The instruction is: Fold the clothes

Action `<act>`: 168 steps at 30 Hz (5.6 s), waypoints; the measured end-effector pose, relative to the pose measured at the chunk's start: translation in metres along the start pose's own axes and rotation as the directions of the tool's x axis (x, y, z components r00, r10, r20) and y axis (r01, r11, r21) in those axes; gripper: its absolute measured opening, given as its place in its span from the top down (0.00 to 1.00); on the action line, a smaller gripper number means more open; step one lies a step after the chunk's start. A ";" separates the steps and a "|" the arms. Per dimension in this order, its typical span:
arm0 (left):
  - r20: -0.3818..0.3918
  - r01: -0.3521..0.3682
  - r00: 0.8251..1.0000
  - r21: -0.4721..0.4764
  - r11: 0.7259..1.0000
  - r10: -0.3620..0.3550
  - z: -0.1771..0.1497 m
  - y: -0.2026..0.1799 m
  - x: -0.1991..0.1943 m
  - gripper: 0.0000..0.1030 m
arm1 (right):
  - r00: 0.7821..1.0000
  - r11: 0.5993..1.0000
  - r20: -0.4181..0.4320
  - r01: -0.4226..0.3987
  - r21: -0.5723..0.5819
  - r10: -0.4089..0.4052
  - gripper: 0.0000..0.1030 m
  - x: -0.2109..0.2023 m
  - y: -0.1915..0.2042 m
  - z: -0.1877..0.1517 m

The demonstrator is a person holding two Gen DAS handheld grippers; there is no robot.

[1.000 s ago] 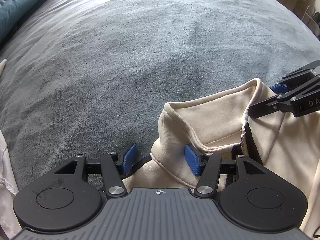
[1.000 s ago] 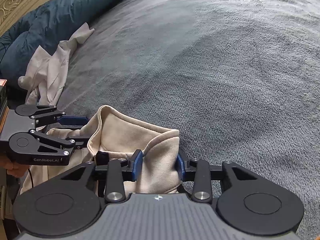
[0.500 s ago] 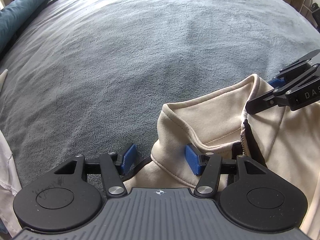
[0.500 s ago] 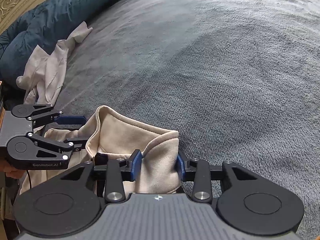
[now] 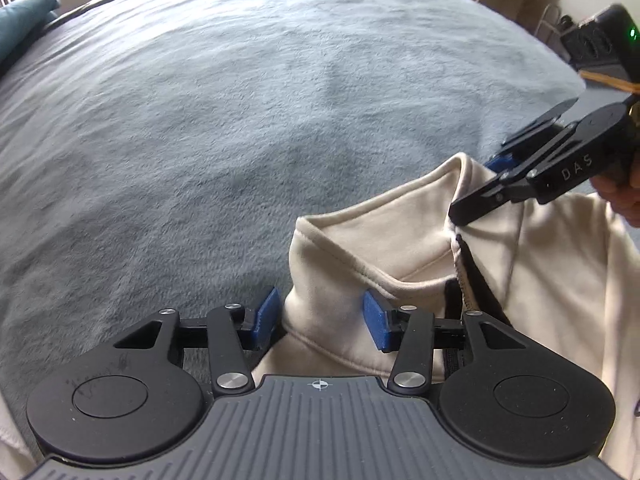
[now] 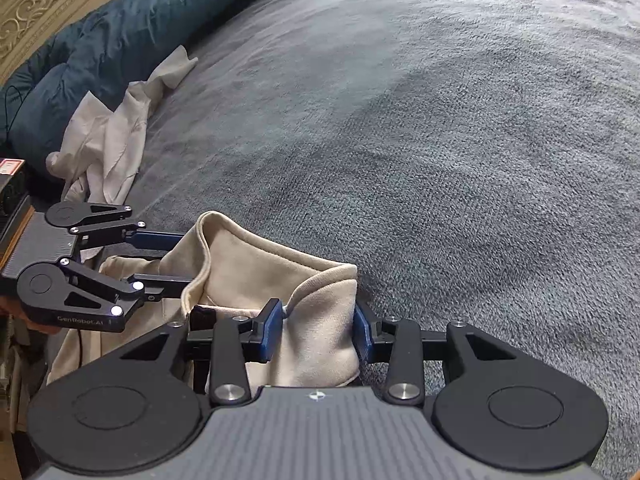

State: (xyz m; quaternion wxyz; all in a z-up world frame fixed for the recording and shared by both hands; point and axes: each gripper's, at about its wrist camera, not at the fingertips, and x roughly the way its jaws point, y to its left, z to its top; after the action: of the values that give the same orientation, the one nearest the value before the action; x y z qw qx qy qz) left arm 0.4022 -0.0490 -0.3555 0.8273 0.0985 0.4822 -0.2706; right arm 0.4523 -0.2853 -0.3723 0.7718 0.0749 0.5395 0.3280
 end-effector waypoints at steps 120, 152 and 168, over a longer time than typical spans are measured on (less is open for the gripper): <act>-0.185 0.121 0.964 -0.340 0.933 -0.193 -0.319 -0.161 -0.236 0.65 | 0.996 0.997 -0.085 0.028 0.072 -0.021 0.59 -0.165 0.263 -0.419; -0.147 0.175 0.899 -0.742 0.647 -0.411 -0.339 -0.116 -0.197 0.60 | 0.955 0.459 0.271 -0.296 0.838 0.120 0.56 -0.144 0.159 -0.468; -0.145 0.181 0.899 -0.736 0.652 -0.414 -0.340 -0.101 -0.194 0.63 | 0.961 0.421 0.272 -0.267 0.867 0.048 0.42 -0.145 0.154 -0.467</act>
State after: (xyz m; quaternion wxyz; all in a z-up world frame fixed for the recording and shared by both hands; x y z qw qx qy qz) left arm 0.0183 0.0793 -0.3560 0.6608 -0.2675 0.6776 -0.1803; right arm -0.0547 -0.3623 -0.3758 0.6309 0.5561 0.5384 0.0535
